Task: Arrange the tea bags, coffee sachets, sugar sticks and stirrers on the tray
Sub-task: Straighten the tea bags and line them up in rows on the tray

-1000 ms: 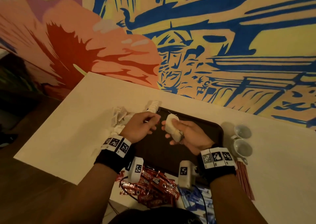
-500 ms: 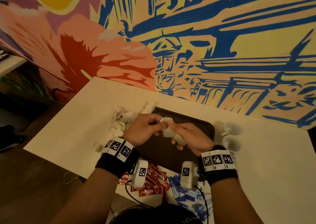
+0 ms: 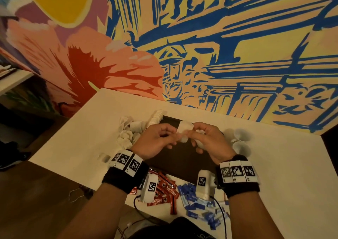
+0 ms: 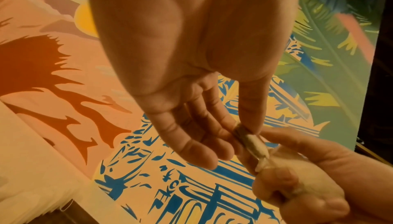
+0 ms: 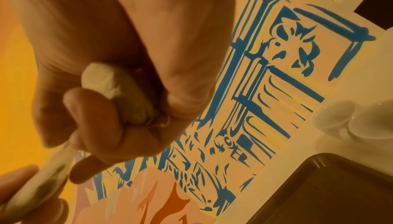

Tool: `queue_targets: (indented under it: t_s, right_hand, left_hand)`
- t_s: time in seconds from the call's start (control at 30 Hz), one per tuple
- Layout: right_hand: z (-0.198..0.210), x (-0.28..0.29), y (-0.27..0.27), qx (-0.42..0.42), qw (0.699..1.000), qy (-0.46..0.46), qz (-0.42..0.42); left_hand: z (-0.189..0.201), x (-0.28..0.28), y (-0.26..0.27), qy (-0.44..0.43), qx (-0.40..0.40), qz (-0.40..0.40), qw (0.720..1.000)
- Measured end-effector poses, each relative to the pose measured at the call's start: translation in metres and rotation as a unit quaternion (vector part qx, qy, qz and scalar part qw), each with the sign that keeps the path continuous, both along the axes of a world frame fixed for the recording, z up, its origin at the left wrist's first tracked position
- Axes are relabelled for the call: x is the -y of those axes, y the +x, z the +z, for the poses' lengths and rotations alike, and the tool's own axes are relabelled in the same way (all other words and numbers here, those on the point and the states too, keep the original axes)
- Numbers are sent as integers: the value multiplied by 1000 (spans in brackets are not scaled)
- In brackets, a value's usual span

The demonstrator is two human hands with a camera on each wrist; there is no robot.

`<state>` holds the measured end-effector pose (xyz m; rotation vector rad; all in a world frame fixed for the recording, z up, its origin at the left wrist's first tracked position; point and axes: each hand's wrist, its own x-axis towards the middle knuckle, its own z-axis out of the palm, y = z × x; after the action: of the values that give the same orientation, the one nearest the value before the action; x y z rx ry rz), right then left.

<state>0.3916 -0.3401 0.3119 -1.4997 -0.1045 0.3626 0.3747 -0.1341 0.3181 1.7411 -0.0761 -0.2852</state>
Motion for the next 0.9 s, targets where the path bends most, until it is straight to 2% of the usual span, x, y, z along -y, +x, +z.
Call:
queue_targets:
  t_s: [0.1, 0.27, 0.43, 0.63, 0.77, 0.9]
  right_hand:
    - [2, 0, -5, -7, 1000, 21, -16]
    - [5, 0, -12, 20, 1000, 1, -14]
    - [7, -4, -14, 20, 999, -17, -25]
    - [9, -15, -19, 38, 999, -26, 2]
    - [9, -21, -18, 37, 999, -37, -3]
    - [1, -29, -14, 12, 999, -35, 1]
  left_hand:
    - [0, -2, -3, 23, 11, -21, 999]
    - [2, 0, -11, 4, 26, -12, 1000]
    - [-3, -4, -18, 34, 44, -13, 998]
    - [1, -9, -17, 49, 46, -40, 997]
    - [1, -21, -7, 118, 25, -75, 990]
    - [2, -32, 4, 150, 10, -95, 984]
